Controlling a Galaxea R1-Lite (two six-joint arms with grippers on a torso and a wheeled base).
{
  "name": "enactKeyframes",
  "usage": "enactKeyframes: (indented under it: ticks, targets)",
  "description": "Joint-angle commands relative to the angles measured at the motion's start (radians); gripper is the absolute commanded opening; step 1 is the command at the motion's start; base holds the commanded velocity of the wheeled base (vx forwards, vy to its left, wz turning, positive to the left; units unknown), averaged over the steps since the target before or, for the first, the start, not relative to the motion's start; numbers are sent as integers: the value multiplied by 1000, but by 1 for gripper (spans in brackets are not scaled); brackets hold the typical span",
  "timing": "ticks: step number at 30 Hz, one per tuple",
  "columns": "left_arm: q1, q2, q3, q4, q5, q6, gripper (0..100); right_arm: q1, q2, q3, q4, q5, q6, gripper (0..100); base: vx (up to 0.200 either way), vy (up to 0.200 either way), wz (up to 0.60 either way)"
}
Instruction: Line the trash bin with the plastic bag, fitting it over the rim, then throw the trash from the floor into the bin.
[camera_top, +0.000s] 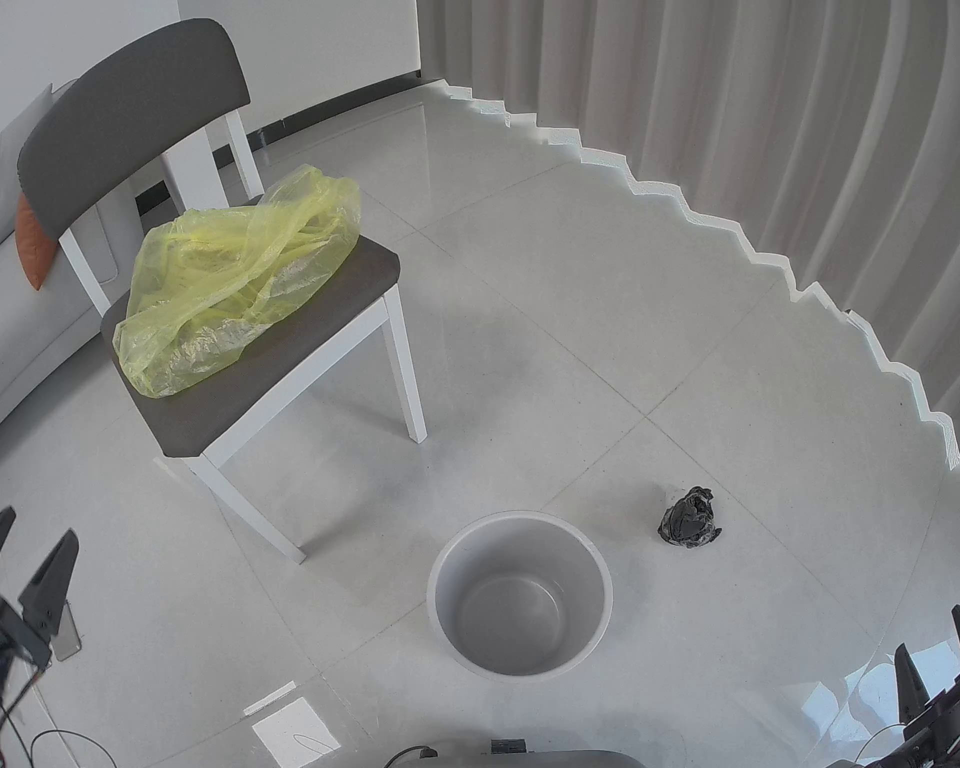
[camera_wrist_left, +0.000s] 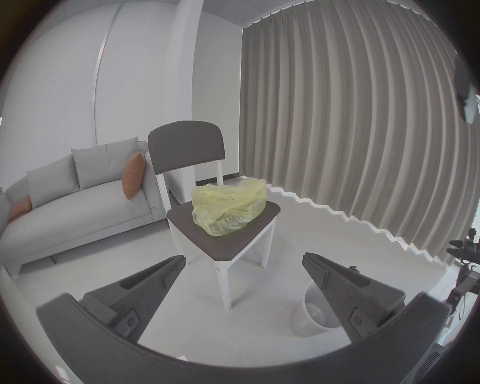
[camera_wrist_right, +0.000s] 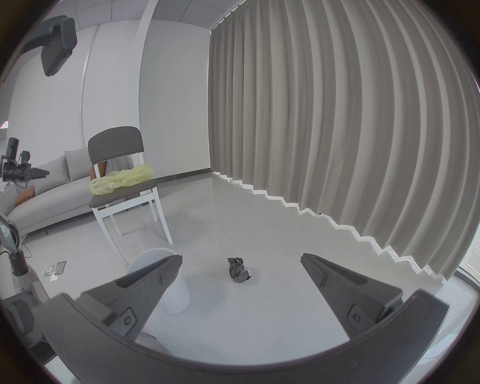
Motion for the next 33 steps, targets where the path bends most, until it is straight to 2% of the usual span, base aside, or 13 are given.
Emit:
enactKeyframes:
  ticks: [1,6,9,15,25,33]
  targets:
    - [74,532,-222,-146,61,62,100,0,-10,18,0,1,3,100,0,0,0]
    - [74,628,-265,-156,150,167,100,0,-10,18,0,2,3,100,0,0,0]
    - [67,650,-282,-160,166,202,100,0,-10,18,0,2,1,100,0,0,0]
    - [70,802,-420,-165,281,283,100,0,-10,18,0,1,1,100,0,0,0]
    - [24,912,-494,-163,333,309,100,0,-10,18,0,2,3,100,0,0,0]
    - [34,1029,-572,-163,351,309,100,0,-10,18,0,2,3,100,0,0,0]
